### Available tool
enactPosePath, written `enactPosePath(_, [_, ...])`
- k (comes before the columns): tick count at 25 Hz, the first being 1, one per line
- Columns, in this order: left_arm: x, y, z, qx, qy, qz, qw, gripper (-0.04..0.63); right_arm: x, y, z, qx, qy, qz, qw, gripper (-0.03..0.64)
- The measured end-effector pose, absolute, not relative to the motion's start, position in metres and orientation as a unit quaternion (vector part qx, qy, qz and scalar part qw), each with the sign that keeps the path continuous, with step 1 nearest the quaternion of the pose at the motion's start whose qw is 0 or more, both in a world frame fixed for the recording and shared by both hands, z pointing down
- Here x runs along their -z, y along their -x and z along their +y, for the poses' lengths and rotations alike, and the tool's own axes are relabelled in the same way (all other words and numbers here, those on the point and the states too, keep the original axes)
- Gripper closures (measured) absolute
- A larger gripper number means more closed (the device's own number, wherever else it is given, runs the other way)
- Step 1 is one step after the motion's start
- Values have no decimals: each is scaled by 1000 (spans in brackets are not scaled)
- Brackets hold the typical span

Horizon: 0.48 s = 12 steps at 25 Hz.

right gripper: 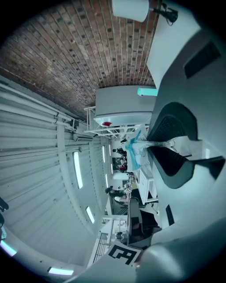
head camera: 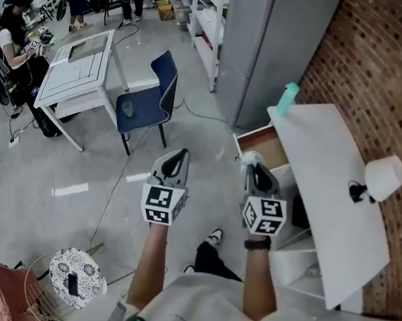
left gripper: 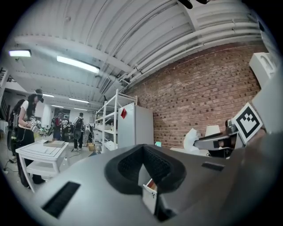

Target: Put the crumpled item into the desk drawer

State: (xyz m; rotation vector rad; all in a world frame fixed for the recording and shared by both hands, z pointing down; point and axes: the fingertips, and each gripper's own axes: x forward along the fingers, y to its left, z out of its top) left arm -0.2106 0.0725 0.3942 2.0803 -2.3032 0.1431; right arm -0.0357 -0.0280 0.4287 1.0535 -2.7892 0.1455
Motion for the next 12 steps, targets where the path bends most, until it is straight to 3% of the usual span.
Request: enactPosePath(12, [-372, 197, -142, -40, -718, -694, -5, 598, -411, 28, -218, -59, -405, -912, 28, 578])
